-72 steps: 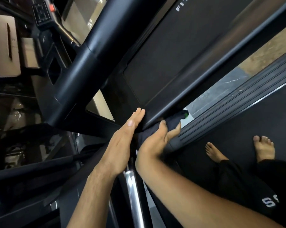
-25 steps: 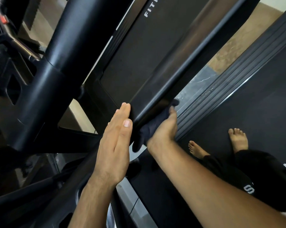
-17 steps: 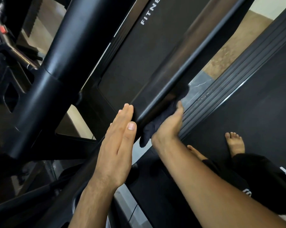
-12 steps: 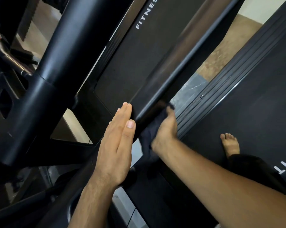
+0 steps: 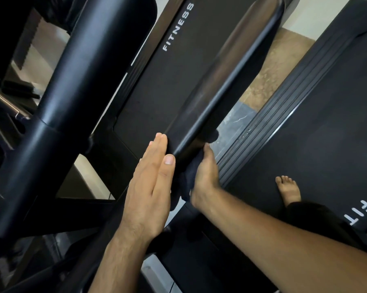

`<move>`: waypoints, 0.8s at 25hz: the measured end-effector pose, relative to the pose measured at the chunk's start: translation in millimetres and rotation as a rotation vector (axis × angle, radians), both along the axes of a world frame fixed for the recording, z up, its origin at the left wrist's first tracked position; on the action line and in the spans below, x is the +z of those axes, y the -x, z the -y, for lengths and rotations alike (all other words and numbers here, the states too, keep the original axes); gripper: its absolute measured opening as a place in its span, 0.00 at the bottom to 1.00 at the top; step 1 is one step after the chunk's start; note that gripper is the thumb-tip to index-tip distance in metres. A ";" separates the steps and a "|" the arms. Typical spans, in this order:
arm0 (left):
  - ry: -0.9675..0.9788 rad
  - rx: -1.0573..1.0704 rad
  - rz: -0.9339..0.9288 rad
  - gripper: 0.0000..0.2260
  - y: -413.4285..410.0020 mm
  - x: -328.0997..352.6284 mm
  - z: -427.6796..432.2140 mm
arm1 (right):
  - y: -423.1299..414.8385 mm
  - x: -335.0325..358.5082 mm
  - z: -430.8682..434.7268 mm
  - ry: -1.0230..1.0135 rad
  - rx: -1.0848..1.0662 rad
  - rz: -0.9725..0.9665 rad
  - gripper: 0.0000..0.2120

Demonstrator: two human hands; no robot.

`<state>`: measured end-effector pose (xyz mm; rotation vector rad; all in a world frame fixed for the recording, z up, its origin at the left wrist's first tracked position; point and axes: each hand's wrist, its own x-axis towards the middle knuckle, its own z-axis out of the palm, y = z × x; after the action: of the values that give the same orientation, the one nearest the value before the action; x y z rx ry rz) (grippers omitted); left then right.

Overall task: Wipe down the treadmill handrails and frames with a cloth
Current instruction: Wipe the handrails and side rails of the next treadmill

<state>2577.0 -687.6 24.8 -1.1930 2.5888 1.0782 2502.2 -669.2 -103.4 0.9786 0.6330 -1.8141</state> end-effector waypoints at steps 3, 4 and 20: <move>-0.021 -0.002 0.017 0.25 8.6 -0.6 1.7 | 23.1 -12.7 -7.9 -0.047 -0.088 0.016 0.25; -0.026 -0.011 0.010 0.25 11.6 0.2 1.9 | 24.9 -12.2 -9.9 -0.057 -0.057 -0.019 0.26; -0.042 -0.137 -0.103 0.23 54.8 -10.4 3.2 | 73.4 -11.2 -20.2 -0.019 0.026 -0.111 0.30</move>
<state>2522.2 -690.8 14.4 -0.9604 2.6636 1.1874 2428.8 -649.0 -114.7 0.8828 0.7294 -1.8523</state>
